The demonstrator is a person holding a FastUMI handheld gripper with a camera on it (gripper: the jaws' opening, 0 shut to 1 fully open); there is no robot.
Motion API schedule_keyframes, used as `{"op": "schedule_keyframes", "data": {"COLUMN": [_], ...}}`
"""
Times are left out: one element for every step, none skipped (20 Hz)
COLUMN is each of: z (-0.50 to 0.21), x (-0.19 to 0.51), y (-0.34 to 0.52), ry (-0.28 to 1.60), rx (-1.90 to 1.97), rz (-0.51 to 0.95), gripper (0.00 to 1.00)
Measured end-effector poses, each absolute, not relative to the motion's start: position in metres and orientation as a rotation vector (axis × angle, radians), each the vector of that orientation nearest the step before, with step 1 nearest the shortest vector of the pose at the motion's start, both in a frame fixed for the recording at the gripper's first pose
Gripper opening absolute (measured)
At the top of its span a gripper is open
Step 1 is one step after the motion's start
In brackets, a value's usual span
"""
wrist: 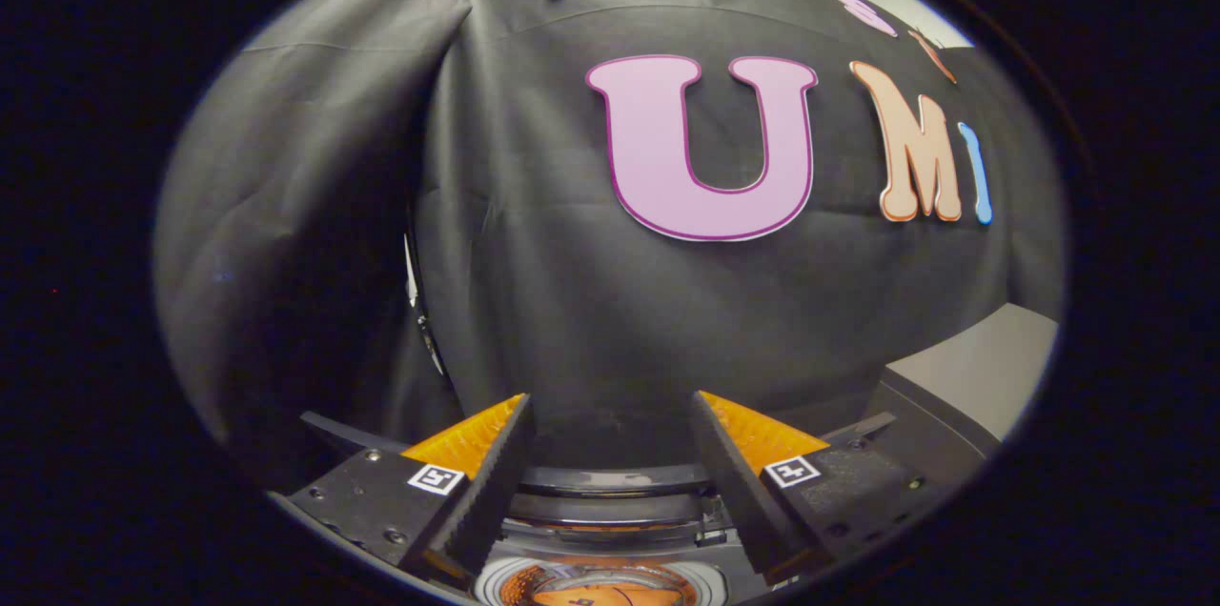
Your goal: Put the clothes into the washing machine and then close the washing machine lid.
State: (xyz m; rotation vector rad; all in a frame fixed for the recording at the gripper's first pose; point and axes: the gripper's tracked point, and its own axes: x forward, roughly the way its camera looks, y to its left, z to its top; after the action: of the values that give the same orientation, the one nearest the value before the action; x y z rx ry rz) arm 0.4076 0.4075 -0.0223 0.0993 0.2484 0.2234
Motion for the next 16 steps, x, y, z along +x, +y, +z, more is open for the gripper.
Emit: {"op": "schedule_keyframes", "data": {"z": [-0.023,-0.023,-0.022,-0.024,-0.023,-0.024,-0.022,-0.023,-0.023,-0.023,-0.024,-0.025,-0.024,-0.026,-0.025,-0.026], "x": [0.405,0.4,0.397,0.394,0.389,0.386,0.383,0.382,0.379,0.376,0.373,0.37,0.368,0.367,0.365,0.363], "y": [0.407,0.406,0.406,0.405,0.404,0.404,0.404,0.403,0.402,0.402,0.401,0.401,0.4,0.399,0.398,0.398], "ry": [0.247,0.238,0.235,0.228,0.221,0.217,0.21,0.208,0.203,0.201,0.2,0.196,0.189,0.191,0.186,0.183], "rx": [0.1,0.101,0.101,0.102,0.102,0.103,0.104,0.104,0.105,0.105,0.106,0.107,0.11,0.111,0.107,0.109], "rz": [0.223,0.221,0.22,0.22,0.22,0.222,0.222,0.222,0.22,0.219,0.221,0.225,0.228,0.232,0.235,0.238], "gripper": [0.99,0.99,0.99,0.98,0.98,0.98,0.99,0.99,0.98,0.99,0.99,0.99,0.98,0.98,0.98,0.98]}}
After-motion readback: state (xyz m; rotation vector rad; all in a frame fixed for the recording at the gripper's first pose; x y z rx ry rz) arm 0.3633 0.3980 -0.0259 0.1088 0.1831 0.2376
